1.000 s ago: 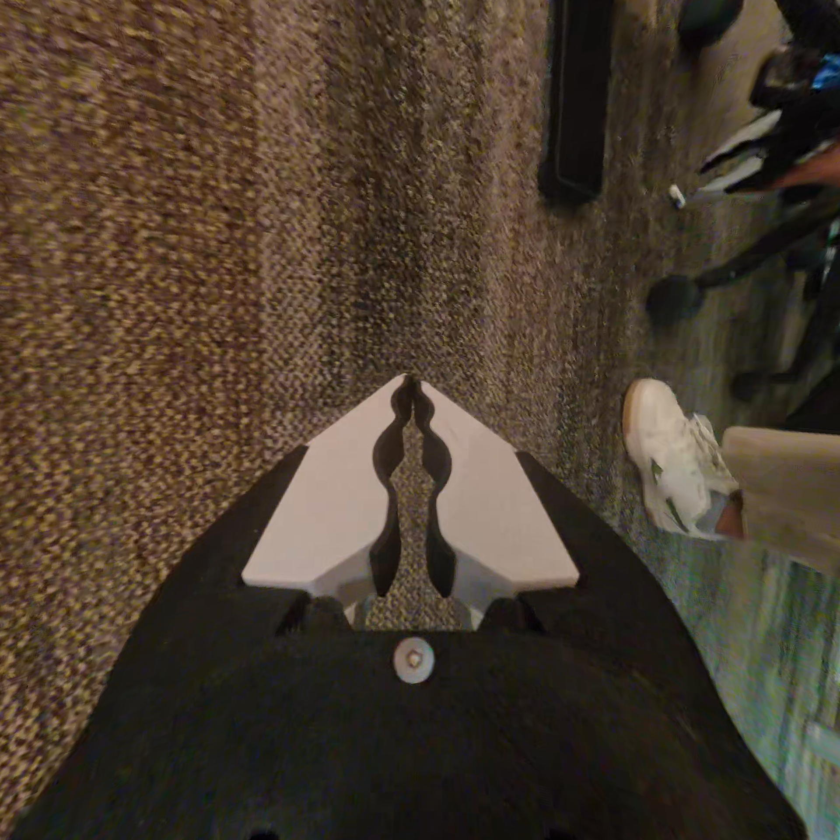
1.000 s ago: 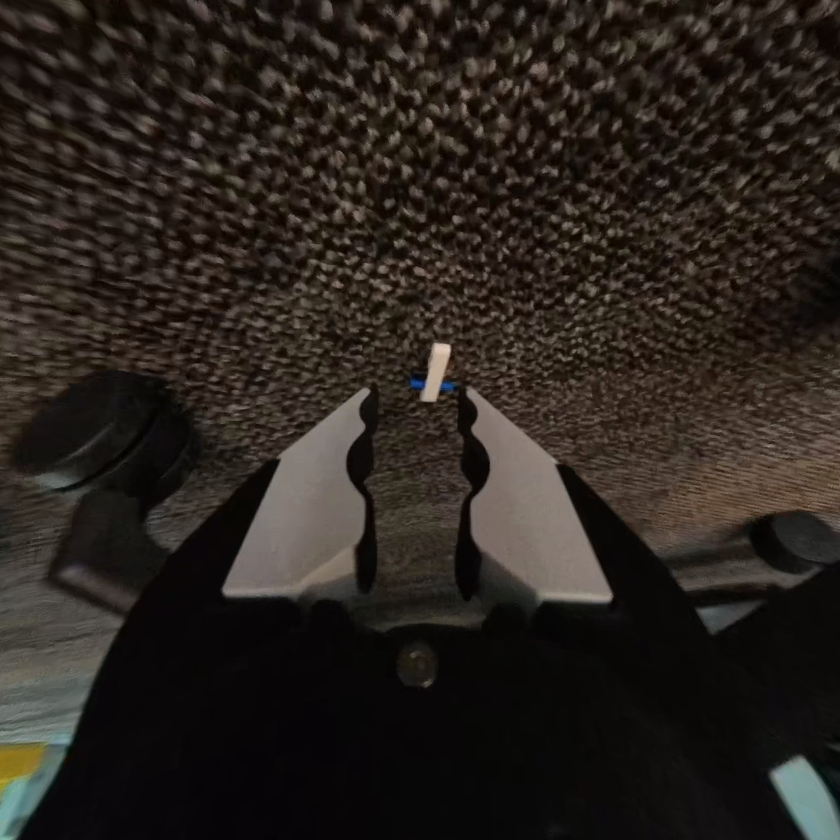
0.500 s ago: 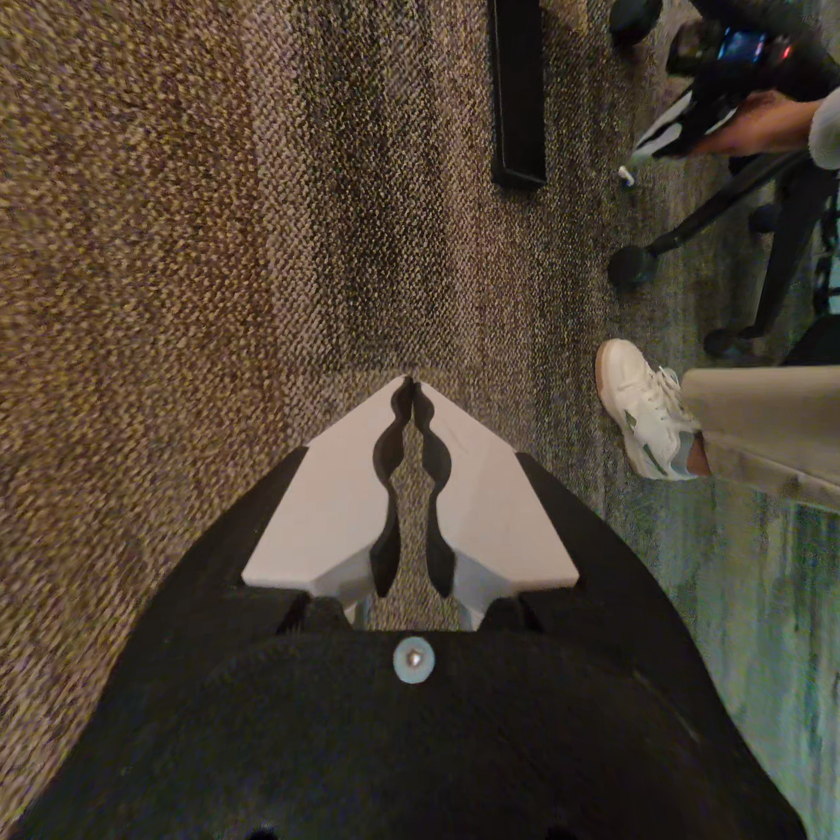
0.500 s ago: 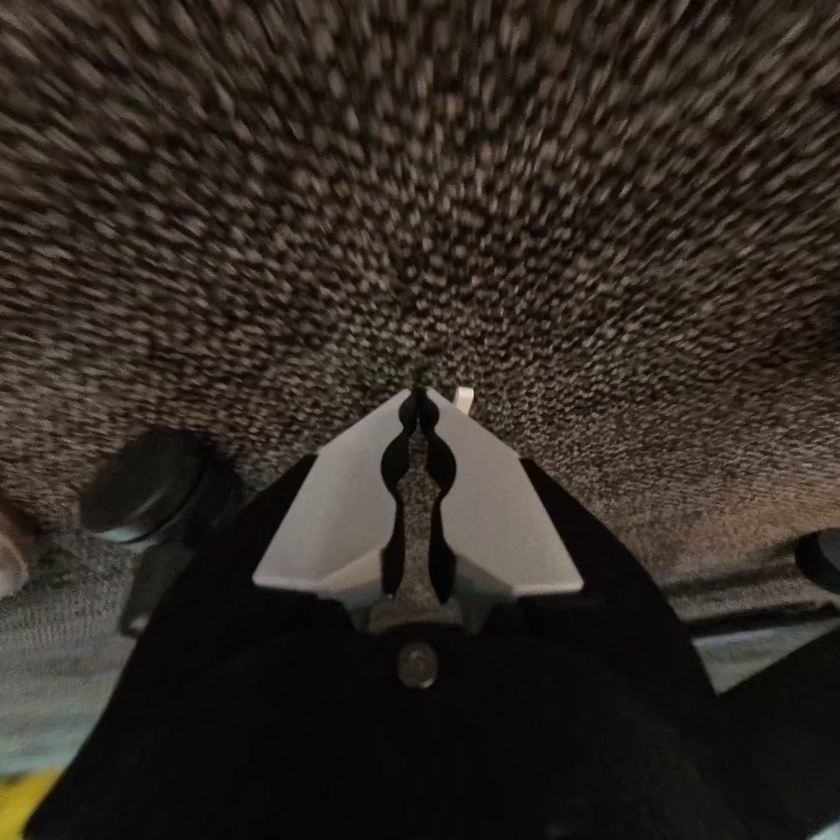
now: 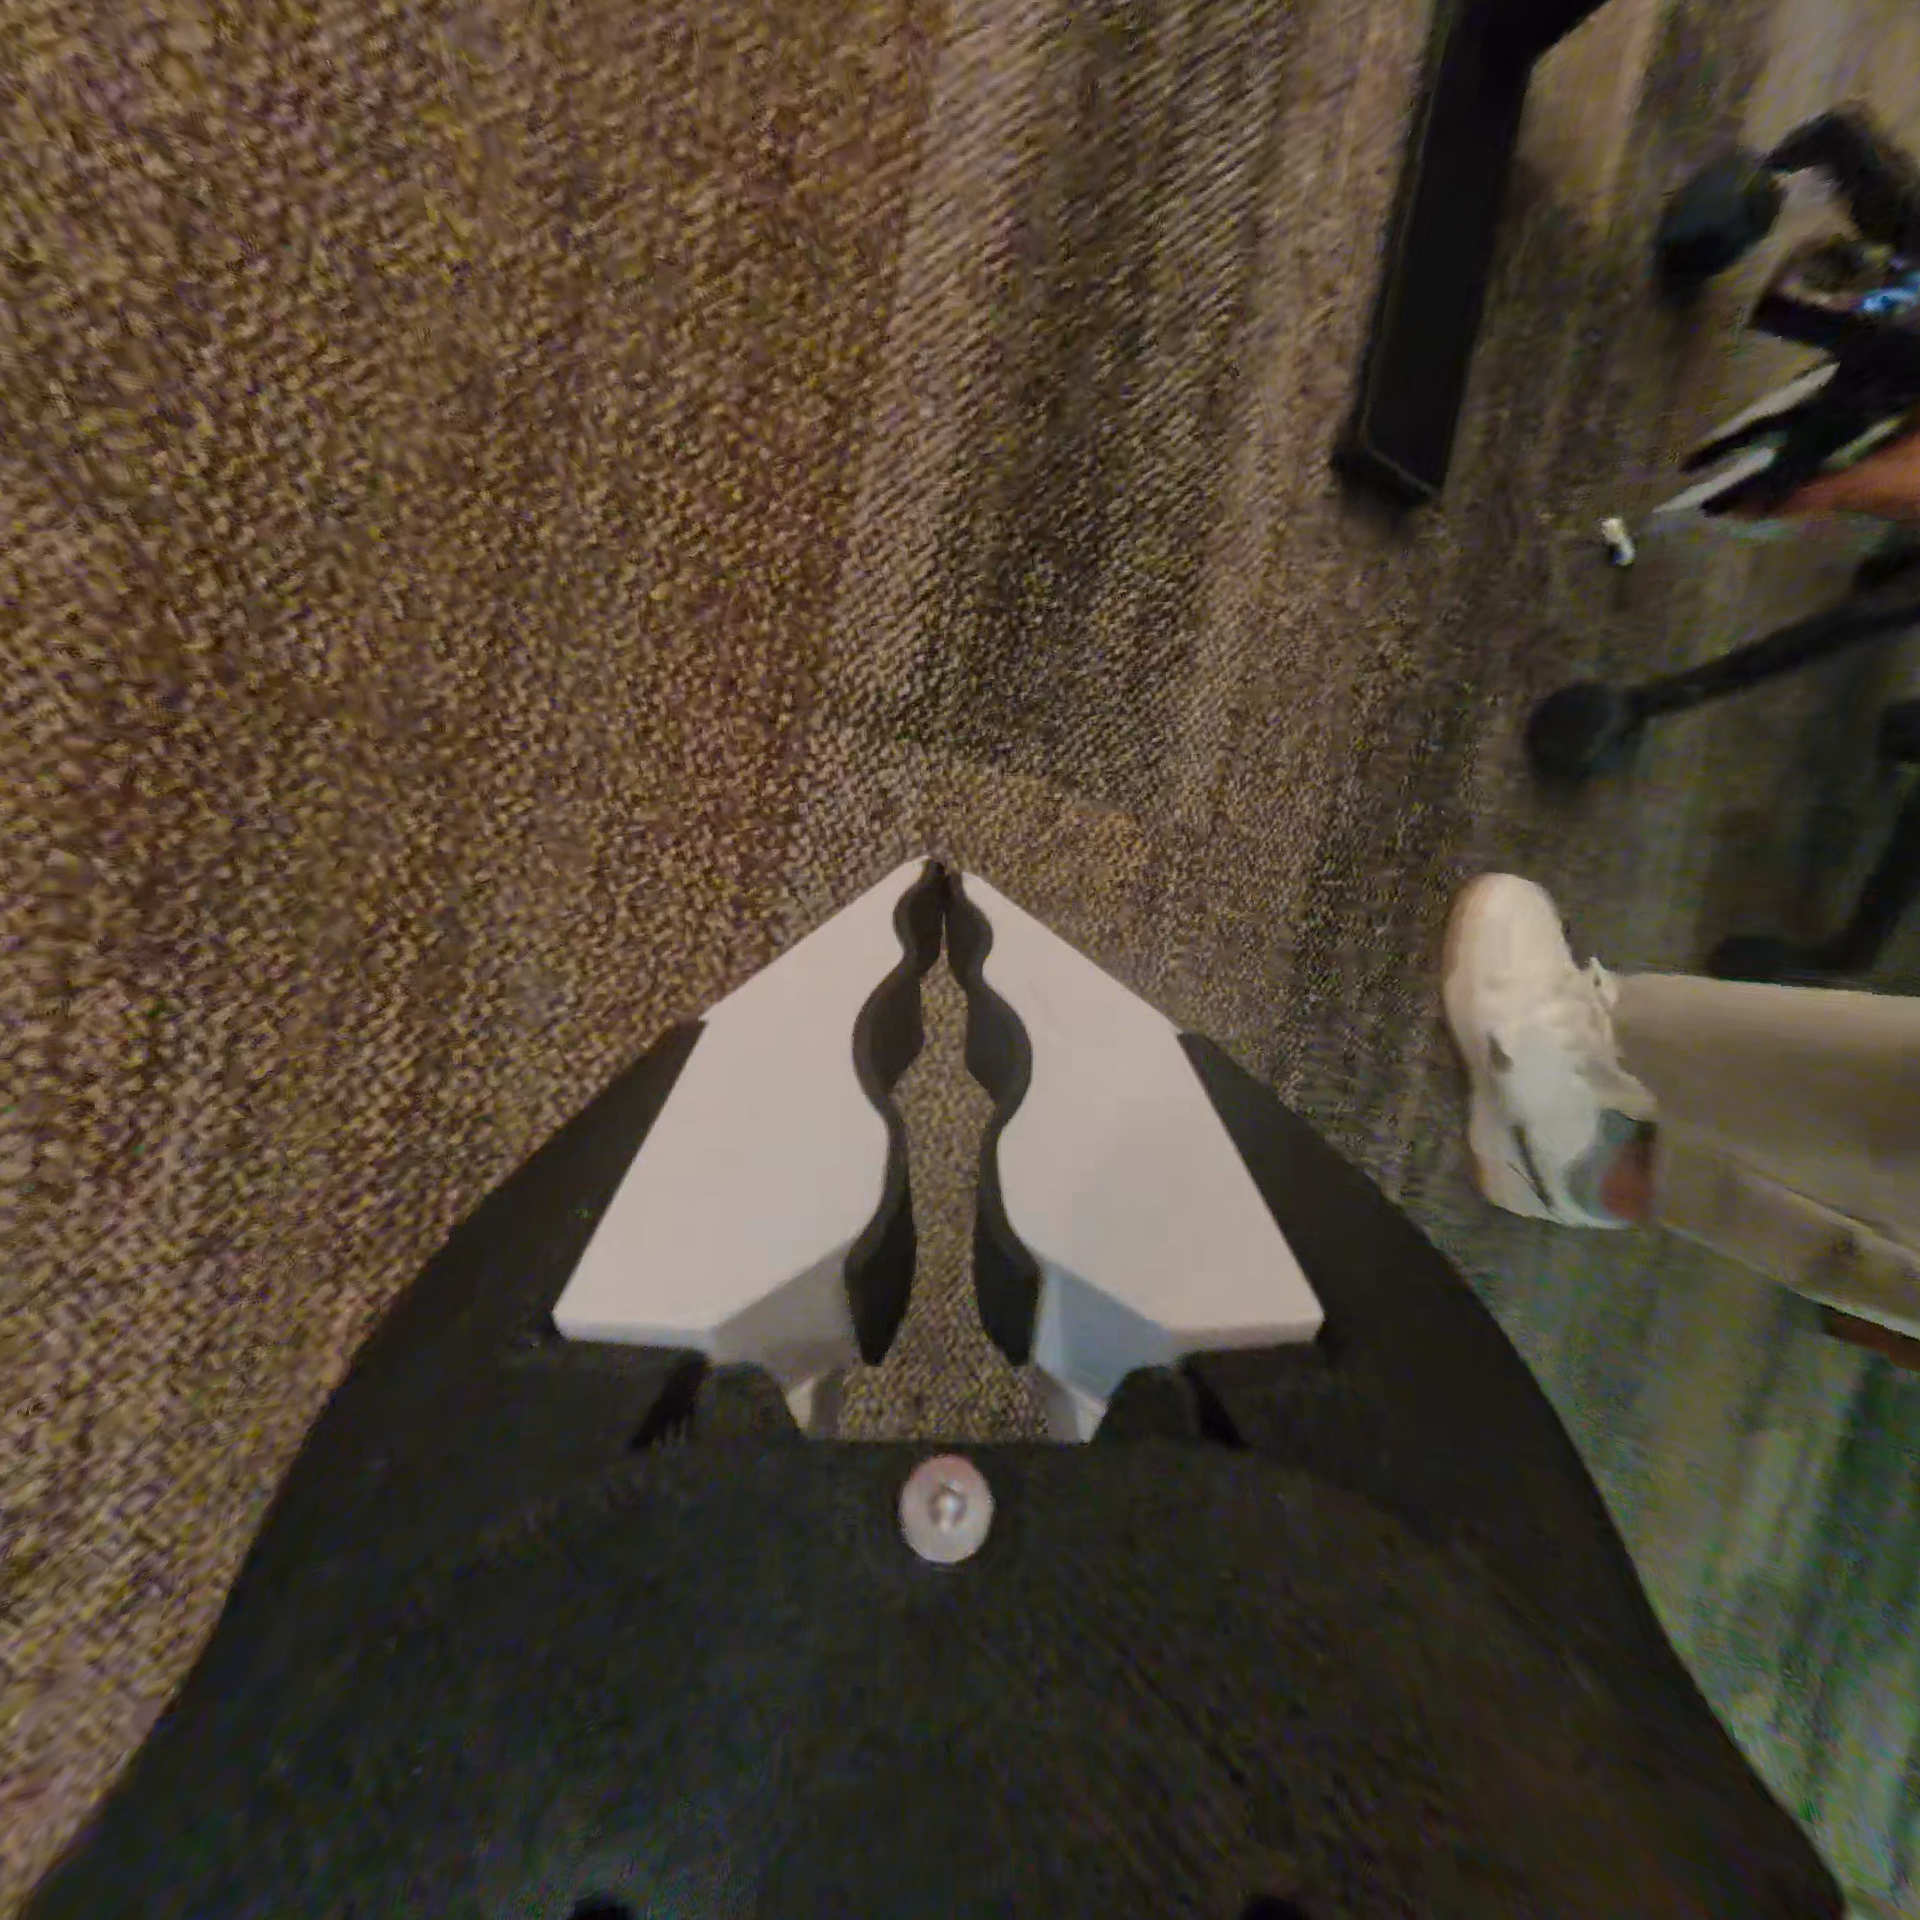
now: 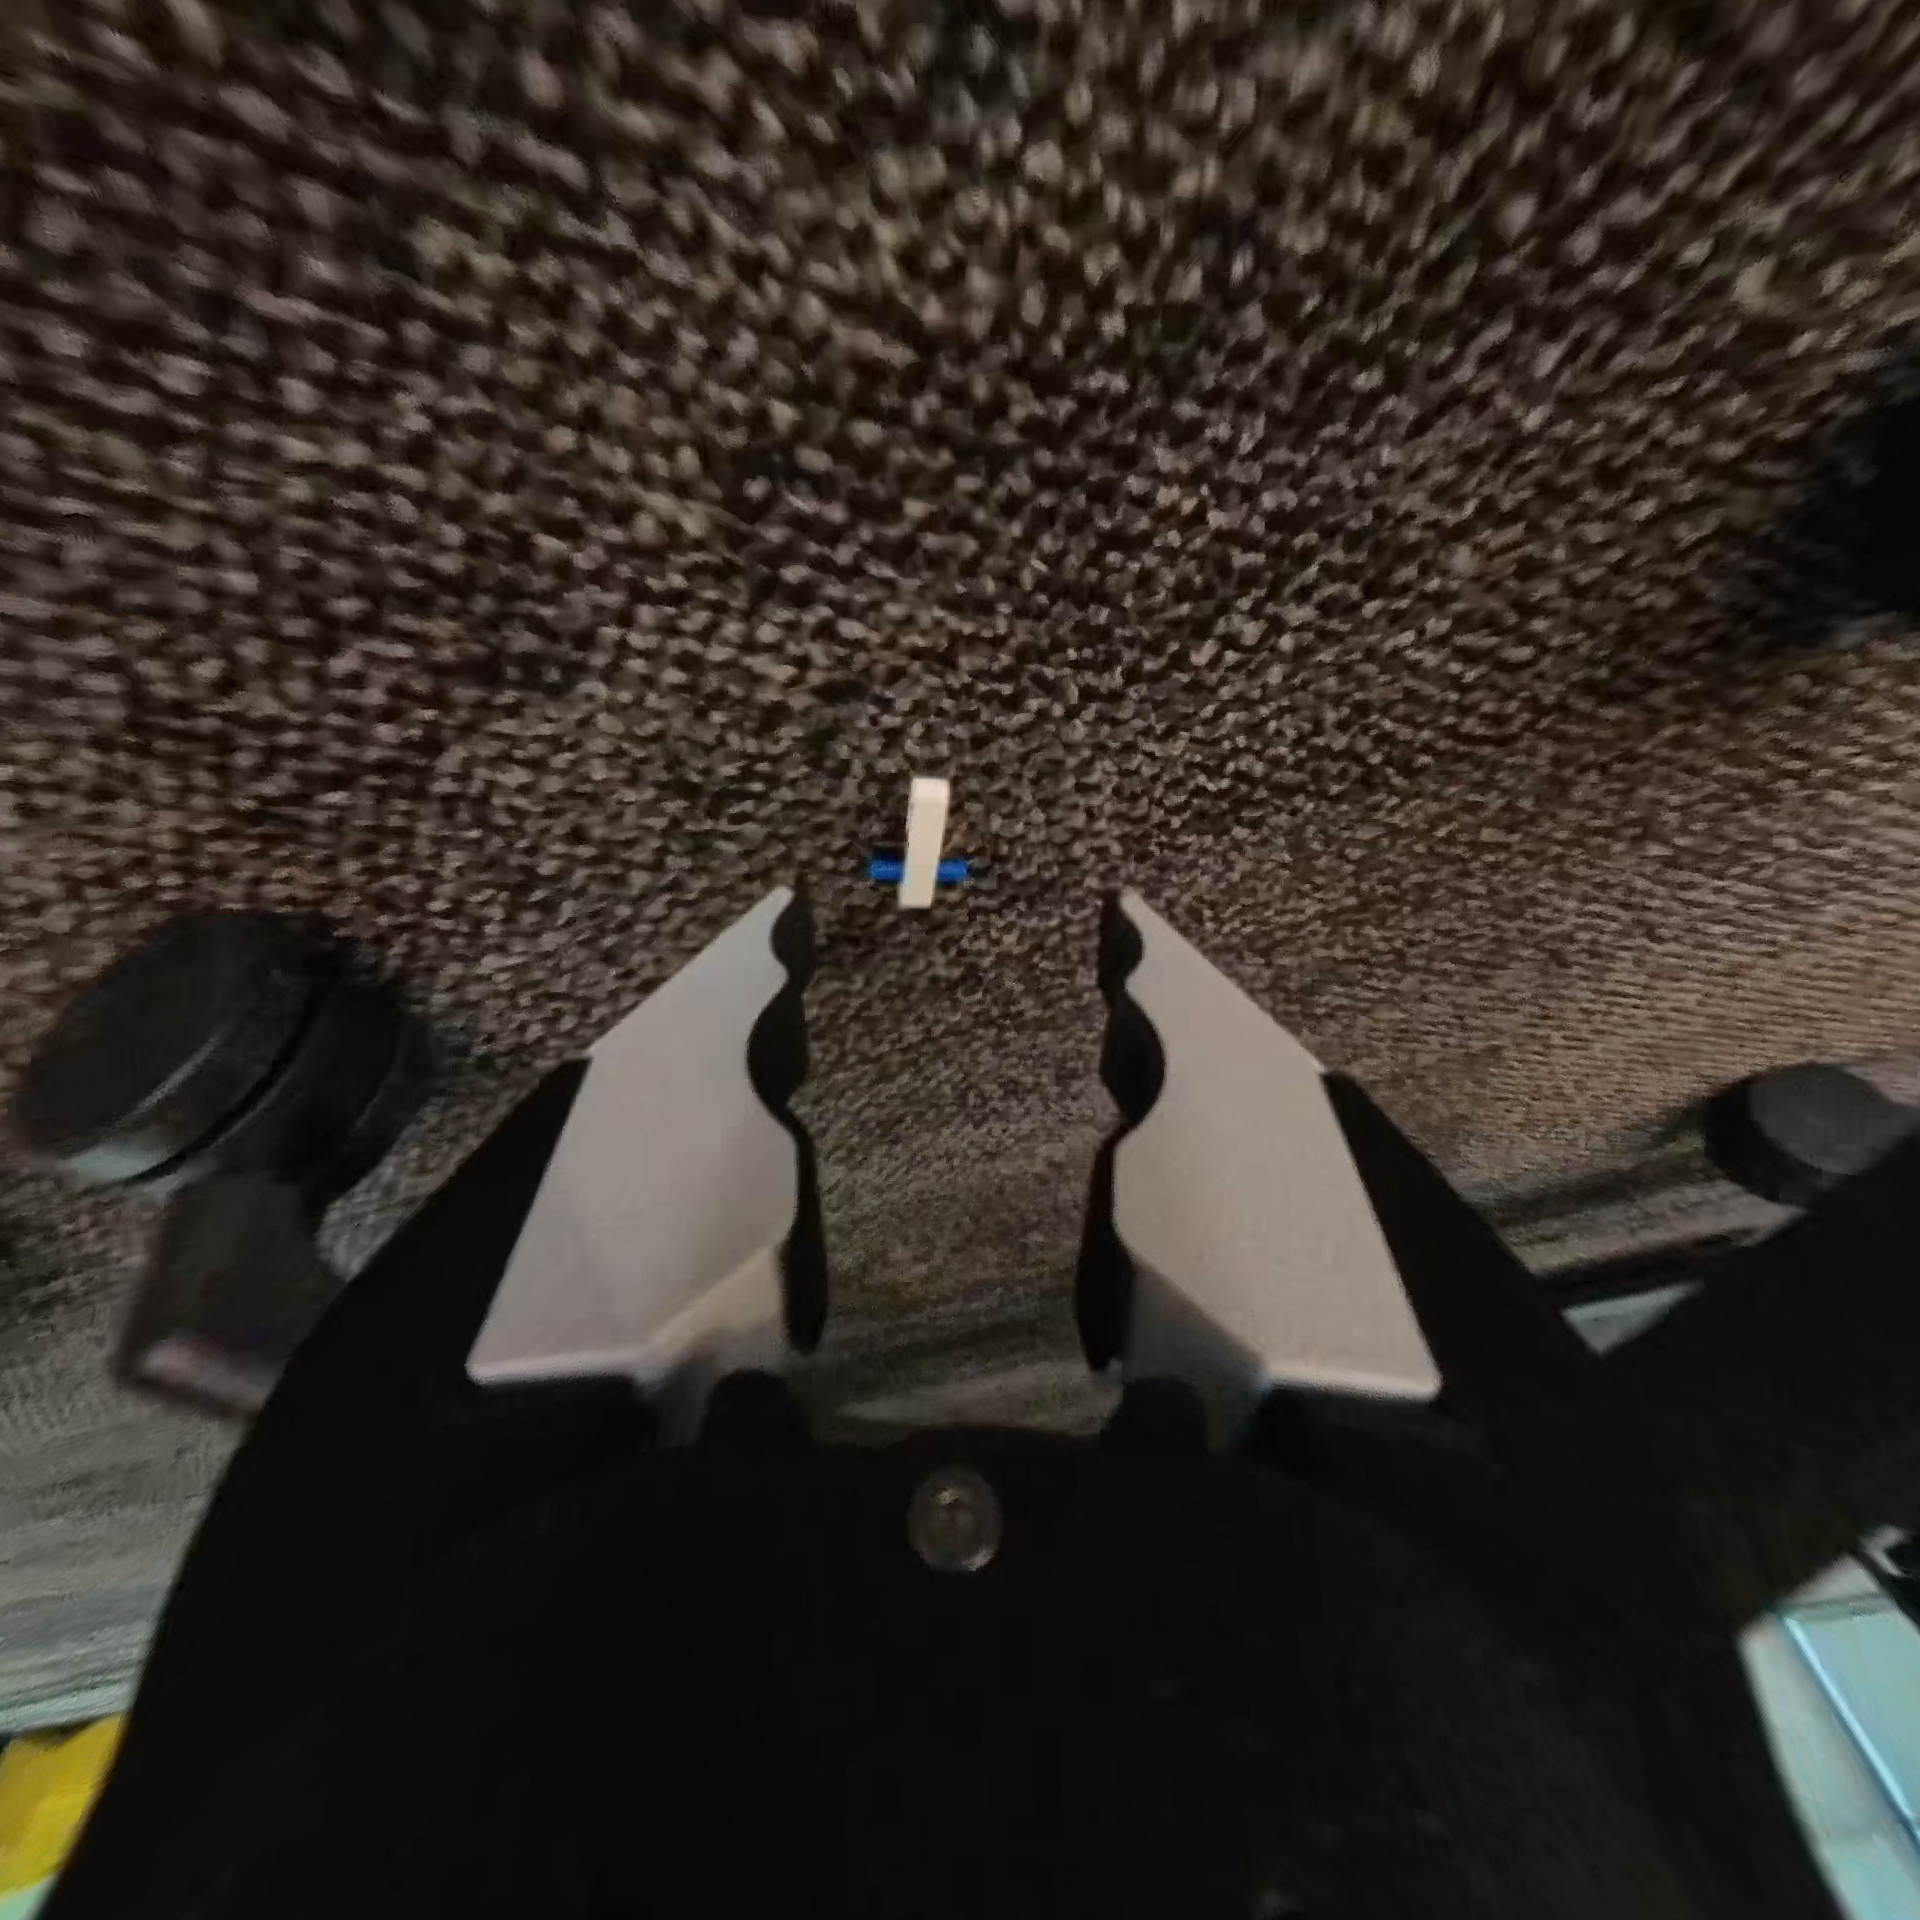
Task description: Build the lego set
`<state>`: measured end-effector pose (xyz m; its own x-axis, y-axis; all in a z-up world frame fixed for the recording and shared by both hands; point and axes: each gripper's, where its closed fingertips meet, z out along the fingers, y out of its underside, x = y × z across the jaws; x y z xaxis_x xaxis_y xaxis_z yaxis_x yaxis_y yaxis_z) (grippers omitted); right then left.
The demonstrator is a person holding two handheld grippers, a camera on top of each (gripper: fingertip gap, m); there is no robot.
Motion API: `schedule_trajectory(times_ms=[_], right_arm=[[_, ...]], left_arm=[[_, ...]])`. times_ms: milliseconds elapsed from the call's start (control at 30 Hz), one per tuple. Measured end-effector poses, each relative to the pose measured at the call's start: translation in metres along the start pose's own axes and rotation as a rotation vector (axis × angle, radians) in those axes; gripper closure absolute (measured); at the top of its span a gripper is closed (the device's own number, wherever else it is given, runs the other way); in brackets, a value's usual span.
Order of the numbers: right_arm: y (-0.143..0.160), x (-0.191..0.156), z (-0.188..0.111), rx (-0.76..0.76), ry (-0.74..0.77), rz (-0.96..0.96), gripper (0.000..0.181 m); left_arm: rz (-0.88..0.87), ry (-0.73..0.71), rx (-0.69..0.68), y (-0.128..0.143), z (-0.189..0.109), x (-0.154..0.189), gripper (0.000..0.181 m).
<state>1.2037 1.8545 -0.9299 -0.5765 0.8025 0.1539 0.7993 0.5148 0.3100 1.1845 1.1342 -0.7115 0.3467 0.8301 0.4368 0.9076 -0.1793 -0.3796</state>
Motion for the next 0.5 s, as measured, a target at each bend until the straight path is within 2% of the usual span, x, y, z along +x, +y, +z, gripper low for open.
schedule_trajectory(times_ms=[100,167,200,267,367,433,500], right_arm=[[0.006,0.001,0.028,0.003,-0.075,0.065,0.135],[0.011,-0.006,0.042,-0.027,-0.121,0.094,0.147],[0.011,-0.008,0.045,-0.033,-0.134,0.113,0.166],[0.007,-0.013,0.041,0.007,-0.146,0.134,0.167],[-0.013,-0.021,0.011,0.170,-0.118,0.221,0.167],[-0.041,-0.035,-0.029,0.350,-0.113,0.307,0.167],[-0.077,-0.067,-0.081,0.533,-0.150,0.390,0.167]], left_arm=[[-0.145,0.063,0.028,-0.010,0.016,0.007,0.181],[-0.154,0.085,-0.003,-0.009,0.024,0.012,0.181],[-0.146,0.094,-0.032,-0.005,0.026,0.015,0.181],[-0.162,0.136,-0.076,0.000,0.019,0.027,0.181],[-0.118,0.097,-0.104,0.015,-0.027,0.031,0.181],[-0.146,0.069,-0.086,0.028,-0.076,0.029,0.181],[-0.243,0.079,-0.041,0.043,-0.126,0.035,0.181]])
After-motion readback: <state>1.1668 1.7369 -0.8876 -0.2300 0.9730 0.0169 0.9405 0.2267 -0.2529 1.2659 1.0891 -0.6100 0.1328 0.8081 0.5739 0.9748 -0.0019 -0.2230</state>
